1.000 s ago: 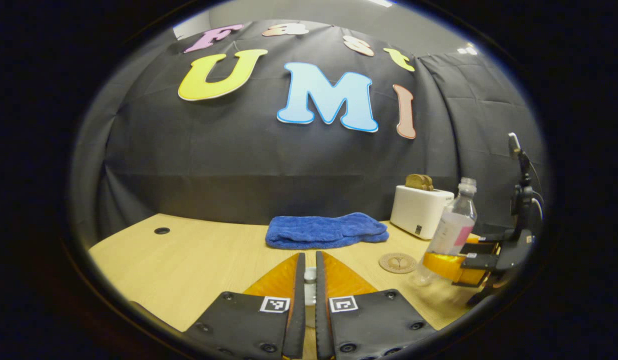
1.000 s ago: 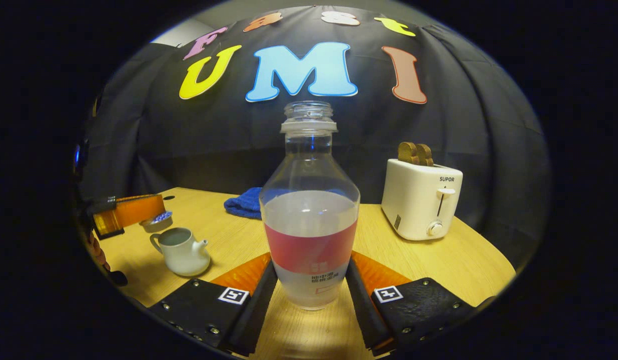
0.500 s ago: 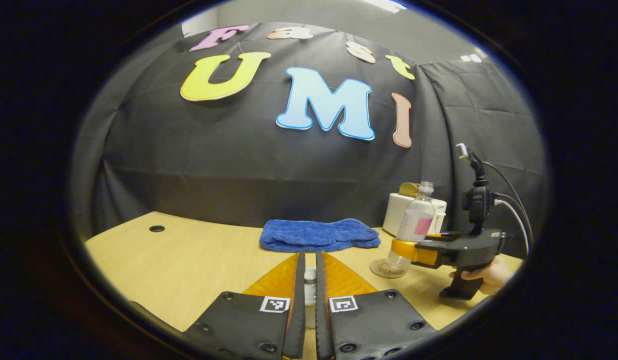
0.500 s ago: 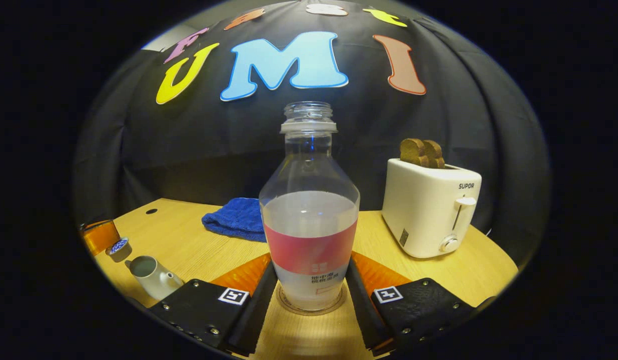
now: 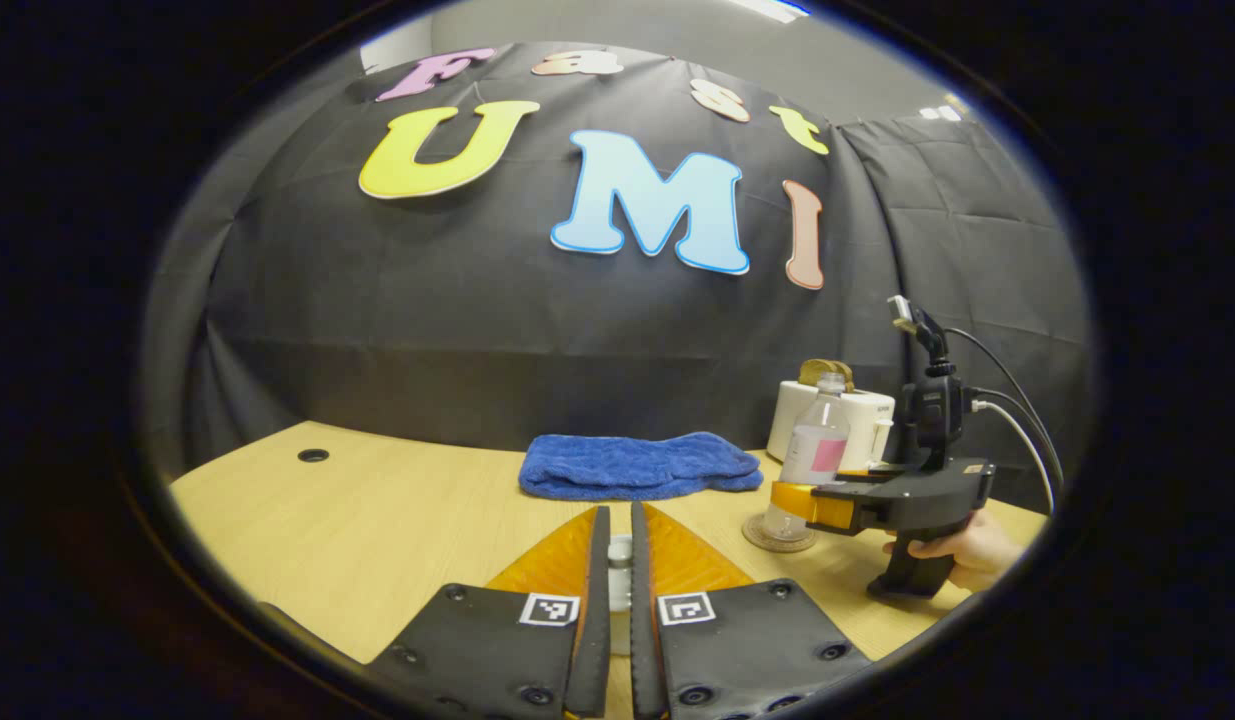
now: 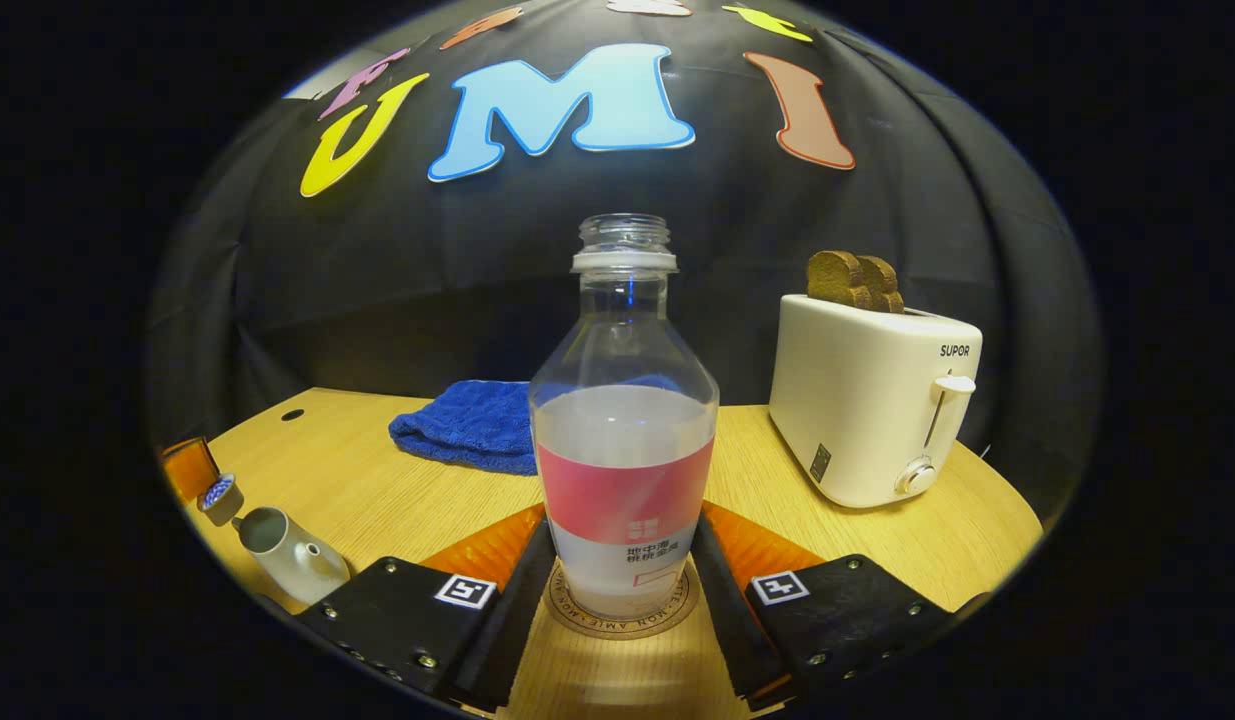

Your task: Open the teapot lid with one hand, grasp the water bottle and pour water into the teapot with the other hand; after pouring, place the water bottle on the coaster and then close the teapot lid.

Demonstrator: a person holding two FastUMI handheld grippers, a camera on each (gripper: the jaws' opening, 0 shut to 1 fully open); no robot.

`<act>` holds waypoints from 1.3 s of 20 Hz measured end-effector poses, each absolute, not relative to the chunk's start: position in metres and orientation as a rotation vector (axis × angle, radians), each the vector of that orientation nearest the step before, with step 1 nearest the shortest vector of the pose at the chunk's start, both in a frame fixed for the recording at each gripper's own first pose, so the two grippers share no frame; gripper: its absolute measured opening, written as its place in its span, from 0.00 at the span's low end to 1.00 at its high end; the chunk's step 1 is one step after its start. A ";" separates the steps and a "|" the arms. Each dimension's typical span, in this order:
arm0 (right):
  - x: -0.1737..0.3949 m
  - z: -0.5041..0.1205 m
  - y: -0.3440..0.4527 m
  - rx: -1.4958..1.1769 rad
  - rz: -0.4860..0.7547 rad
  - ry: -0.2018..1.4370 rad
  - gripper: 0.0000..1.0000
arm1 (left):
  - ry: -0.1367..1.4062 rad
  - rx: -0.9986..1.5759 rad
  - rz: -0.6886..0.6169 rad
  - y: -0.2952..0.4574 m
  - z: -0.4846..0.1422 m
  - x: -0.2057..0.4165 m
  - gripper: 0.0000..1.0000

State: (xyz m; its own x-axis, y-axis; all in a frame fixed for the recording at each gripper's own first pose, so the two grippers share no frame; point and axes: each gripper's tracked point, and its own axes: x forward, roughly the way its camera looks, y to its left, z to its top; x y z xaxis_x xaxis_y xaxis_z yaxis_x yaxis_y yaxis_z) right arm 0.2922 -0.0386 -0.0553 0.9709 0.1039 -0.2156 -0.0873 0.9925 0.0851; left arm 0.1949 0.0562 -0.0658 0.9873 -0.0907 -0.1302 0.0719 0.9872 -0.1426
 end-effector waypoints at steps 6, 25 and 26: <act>0.289 -0.053 -0.044 0.076 0.081 0.230 0.94 | 0.149 -0.125 -0.097 0.047 -0.069 0.196 0.15; 0.170 -0.023 -0.035 0.057 0.117 0.134 0.94 | 0.179 -0.047 -0.071 0.042 -0.092 0.217 0.15; 0.163 -0.022 -0.033 0.046 0.119 0.131 0.94 | 0.178 -0.048 -0.069 0.042 -0.092 0.218 0.14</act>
